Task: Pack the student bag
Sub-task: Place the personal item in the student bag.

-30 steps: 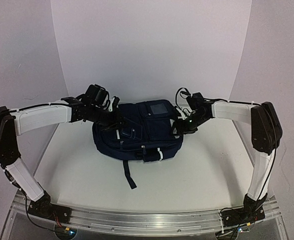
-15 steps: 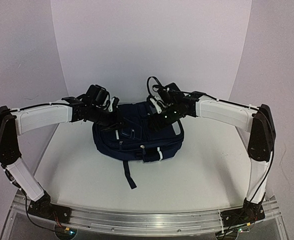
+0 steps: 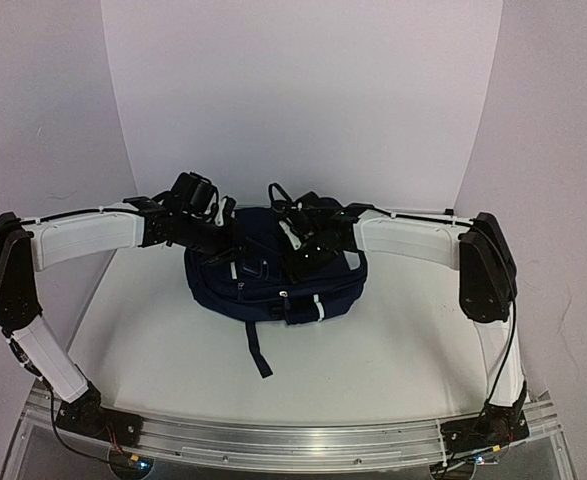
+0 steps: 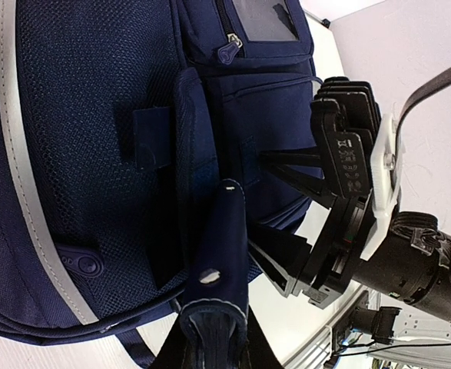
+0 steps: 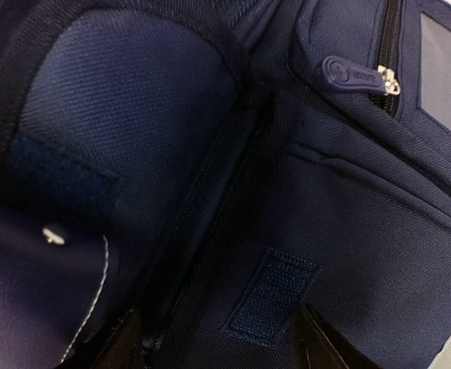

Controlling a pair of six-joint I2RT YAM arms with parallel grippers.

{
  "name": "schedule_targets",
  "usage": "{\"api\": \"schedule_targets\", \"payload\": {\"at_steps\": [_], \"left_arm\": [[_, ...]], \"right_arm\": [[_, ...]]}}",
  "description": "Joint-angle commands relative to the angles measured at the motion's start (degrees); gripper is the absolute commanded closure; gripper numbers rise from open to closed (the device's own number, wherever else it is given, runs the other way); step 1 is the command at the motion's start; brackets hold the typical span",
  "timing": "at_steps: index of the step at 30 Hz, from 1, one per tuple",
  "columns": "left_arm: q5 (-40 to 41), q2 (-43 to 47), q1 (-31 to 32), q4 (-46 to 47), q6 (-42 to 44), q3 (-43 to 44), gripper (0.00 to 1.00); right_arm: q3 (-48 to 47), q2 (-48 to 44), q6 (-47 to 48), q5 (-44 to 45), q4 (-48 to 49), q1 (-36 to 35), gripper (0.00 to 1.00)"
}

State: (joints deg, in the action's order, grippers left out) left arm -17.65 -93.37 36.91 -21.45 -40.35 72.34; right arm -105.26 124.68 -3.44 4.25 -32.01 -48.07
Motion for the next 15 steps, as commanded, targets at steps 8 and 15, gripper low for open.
{"api": "schedule_targets", "payload": {"at_steps": [8, 15], "left_arm": [[5.3, 1.2, -0.7, -2.2, 0.8, -0.5, 1.00], [4.1, 0.1, -1.0, -1.5, 0.2, 0.5, 1.00]], "right_arm": [[0.0, -1.1, -0.1, 7.4, -0.9, 0.3, 0.81], [-1.5, -6.4, -0.2, 3.6, -1.0, 0.7, 0.85]]}}
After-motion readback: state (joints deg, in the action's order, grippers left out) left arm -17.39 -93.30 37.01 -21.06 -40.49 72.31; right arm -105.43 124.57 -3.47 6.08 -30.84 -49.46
